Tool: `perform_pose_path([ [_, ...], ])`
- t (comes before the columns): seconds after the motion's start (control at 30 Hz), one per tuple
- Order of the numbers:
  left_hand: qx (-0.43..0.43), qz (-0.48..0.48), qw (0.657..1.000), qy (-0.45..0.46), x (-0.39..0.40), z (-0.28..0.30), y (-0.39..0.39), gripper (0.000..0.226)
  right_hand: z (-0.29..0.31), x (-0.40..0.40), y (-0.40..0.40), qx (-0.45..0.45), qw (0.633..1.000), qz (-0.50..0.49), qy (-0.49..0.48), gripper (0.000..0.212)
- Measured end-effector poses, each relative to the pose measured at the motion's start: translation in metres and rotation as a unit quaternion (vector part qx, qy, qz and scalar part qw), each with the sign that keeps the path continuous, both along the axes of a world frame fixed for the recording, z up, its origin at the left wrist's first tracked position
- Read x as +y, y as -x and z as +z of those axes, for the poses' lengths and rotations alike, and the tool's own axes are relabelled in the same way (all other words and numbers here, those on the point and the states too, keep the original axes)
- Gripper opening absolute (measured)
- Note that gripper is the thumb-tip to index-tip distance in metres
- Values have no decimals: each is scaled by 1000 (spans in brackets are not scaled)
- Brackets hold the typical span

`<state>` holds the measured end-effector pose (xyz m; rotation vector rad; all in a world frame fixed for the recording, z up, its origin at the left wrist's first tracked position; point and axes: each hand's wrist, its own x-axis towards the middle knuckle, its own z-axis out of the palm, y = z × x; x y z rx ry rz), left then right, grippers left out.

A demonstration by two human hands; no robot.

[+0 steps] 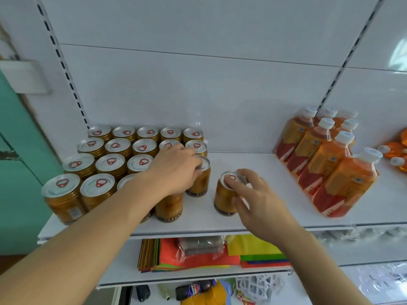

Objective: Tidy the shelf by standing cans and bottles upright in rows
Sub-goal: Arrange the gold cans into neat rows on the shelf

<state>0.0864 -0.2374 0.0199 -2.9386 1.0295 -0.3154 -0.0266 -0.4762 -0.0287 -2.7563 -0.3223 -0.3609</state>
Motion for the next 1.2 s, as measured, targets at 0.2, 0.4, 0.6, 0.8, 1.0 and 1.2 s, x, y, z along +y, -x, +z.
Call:
perform_pose_path([
  [0.2,34,-9,999,16,2,-1,-6,28,-2,45,13,-25,1000,5,-11,47],
  [0.4,160,-10,986,47,13,6,-11,42,-10,68,8,-43,997,16,-62,53],
  [0.6,188,57,957,215,35,18,-10,40,-12,69,-3,-58,995,29,-75,58],
  [0.8,153,101,965,188,49,17,-6,46,-19,49,-7,49,984,-6,-171,99],
  [1.0,162,29,986,23,20,6,4,73,-38,41,-25,148,970,105,-162,98],
  [1.2,183,45,981,-48,12,-5,6,67,-41,41,-26,162,962,134,-176,93],
])
